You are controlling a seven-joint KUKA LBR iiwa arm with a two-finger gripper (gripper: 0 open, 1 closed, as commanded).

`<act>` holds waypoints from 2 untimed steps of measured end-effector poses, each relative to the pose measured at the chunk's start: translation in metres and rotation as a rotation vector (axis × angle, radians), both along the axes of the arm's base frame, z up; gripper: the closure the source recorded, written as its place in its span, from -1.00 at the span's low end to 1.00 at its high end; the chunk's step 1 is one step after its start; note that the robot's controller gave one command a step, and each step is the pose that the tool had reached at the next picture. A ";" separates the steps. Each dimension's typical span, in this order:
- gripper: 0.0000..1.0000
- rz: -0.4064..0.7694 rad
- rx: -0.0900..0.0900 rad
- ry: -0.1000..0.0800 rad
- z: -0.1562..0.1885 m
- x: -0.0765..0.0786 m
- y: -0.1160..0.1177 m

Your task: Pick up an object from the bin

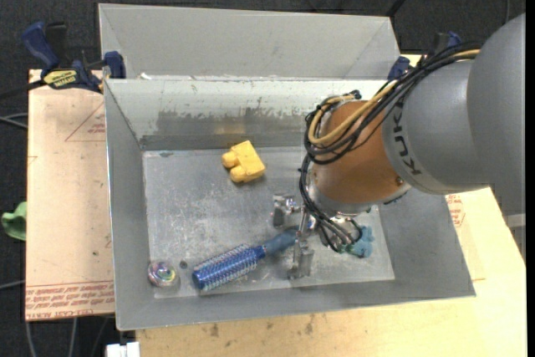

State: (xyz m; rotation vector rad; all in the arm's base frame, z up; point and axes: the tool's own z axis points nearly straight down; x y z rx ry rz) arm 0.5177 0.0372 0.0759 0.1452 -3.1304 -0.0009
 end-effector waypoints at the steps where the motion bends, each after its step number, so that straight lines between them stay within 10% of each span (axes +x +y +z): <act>1: 1.00 0.000 0.000 -0.007 0.004 0.002 0.000; 2: 1.00 0.101 0.000 -0.017 0.161 -0.016 -0.004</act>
Offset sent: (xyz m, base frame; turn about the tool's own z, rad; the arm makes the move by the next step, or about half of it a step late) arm 0.0000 0.0000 0.0000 0.0000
